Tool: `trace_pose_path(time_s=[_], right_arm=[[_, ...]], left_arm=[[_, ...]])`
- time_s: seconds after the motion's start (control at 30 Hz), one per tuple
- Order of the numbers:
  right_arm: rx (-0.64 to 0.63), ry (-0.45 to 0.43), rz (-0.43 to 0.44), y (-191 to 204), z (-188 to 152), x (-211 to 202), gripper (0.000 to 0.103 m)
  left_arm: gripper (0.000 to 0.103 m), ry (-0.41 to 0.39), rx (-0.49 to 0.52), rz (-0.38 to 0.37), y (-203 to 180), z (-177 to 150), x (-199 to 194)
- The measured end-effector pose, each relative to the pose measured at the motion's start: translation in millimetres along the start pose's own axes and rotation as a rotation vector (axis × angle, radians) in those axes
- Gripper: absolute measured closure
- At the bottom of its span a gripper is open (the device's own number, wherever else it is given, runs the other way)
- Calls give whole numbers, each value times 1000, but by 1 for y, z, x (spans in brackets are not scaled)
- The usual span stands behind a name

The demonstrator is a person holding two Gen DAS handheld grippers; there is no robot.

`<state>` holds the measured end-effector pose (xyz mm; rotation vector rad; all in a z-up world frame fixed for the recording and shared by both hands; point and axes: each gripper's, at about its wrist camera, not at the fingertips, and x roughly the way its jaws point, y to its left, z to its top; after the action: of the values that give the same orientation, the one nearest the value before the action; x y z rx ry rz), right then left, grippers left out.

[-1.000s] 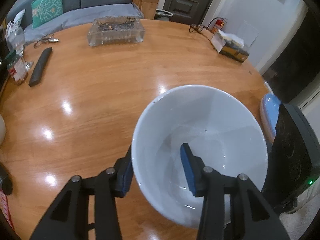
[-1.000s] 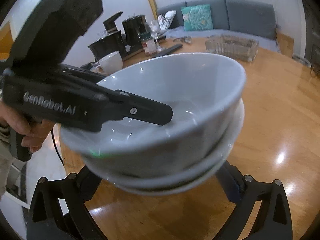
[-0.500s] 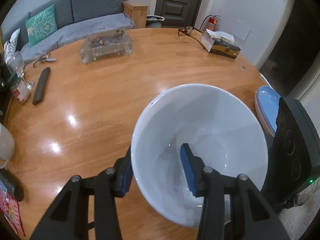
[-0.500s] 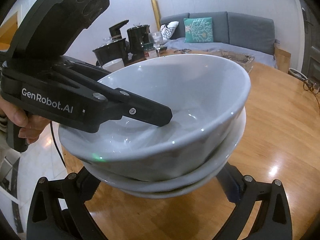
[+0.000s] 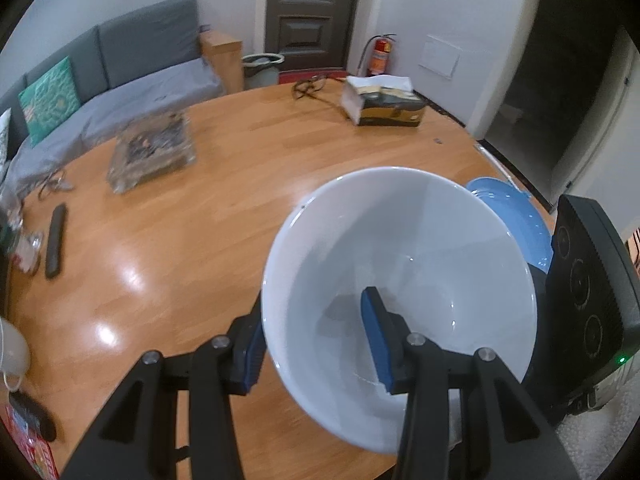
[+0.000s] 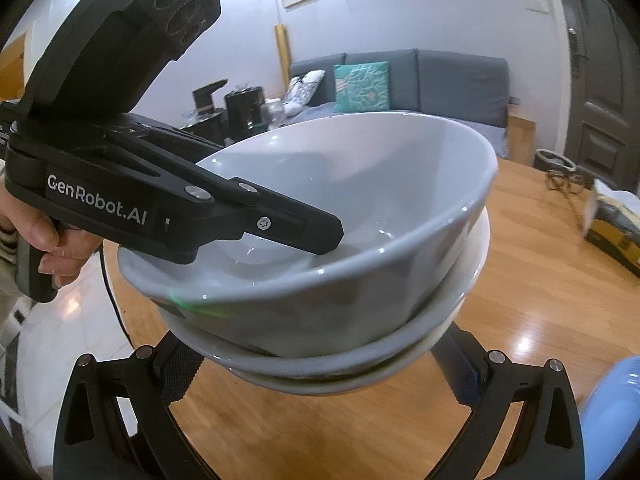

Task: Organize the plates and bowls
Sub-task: 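Carry the white bowl stack with both grippers over the blue plate stack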

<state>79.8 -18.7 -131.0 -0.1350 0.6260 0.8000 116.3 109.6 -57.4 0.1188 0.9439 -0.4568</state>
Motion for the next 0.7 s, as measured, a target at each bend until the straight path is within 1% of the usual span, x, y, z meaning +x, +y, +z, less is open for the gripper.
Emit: trace_pose_path(time_s=[0.23, 0.37, 0.53, 0.7], right_arm=[[33, -27, -64, -27, -8, -37, 4], [48, -40, -86, -38, -14, -55, 4], [55, -55, -105, -43, -12, -68, 4], [59, -69, -125, -47, -14, -81, 4]], left_arm=[[62, -9, 62, -30, -39, 24, 8], [62, -13, 95, -33, -61, 32, 9], [62, -20, 119, -38, -85, 42, 7], [62, -29, 138, -45, -100, 49, 7]])
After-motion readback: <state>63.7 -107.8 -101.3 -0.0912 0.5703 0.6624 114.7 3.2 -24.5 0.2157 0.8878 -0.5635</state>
